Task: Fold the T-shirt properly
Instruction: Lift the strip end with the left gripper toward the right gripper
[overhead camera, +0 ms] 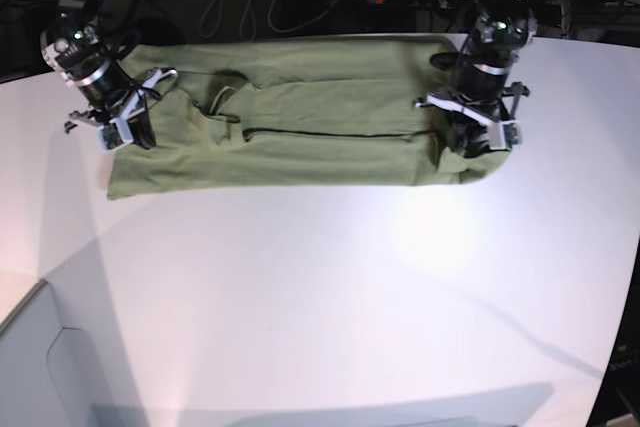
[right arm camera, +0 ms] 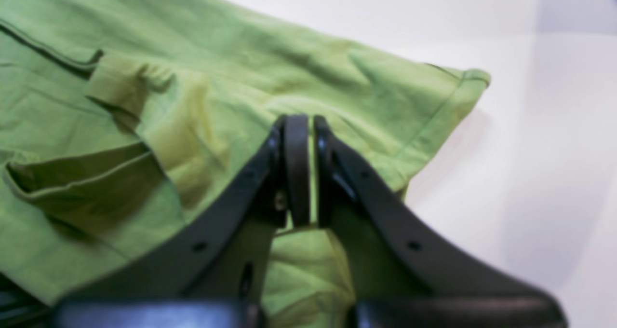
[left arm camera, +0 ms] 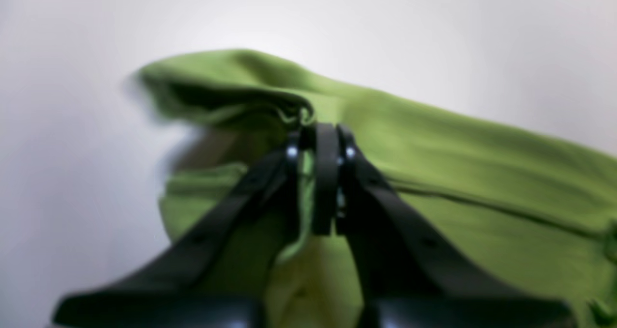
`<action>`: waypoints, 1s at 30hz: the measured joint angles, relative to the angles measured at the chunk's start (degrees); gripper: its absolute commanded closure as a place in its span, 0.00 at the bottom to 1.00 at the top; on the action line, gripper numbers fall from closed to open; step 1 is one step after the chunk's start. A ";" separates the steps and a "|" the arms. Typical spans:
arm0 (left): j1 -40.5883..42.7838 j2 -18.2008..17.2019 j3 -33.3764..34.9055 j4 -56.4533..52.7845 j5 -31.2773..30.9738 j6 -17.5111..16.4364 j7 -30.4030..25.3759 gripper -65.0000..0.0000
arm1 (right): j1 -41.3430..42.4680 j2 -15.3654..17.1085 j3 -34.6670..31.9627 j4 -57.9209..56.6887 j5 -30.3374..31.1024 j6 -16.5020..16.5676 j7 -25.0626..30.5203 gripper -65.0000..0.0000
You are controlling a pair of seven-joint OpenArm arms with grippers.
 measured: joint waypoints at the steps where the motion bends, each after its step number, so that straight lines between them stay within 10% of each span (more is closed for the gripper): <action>1: 0.00 0.68 1.29 0.00 1.01 0.00 0.02 1.00 | 0.00 0.04 0.00 0.00 0.02 0.02 0.00 0.99; 15: -5.07 6.56 26.21 -2.36 16.76 -0.04 -0.11 1.00 | -0.02 0.22 0.00 0.02 -0.04 0.02 0.00 0.99; 30: -10.38 7.23 39.06 -13.27 17.29 0.17 -0.50 1.00 | -0.15 1.44 0.02 0.04 0.02 0.02 0.02 0.99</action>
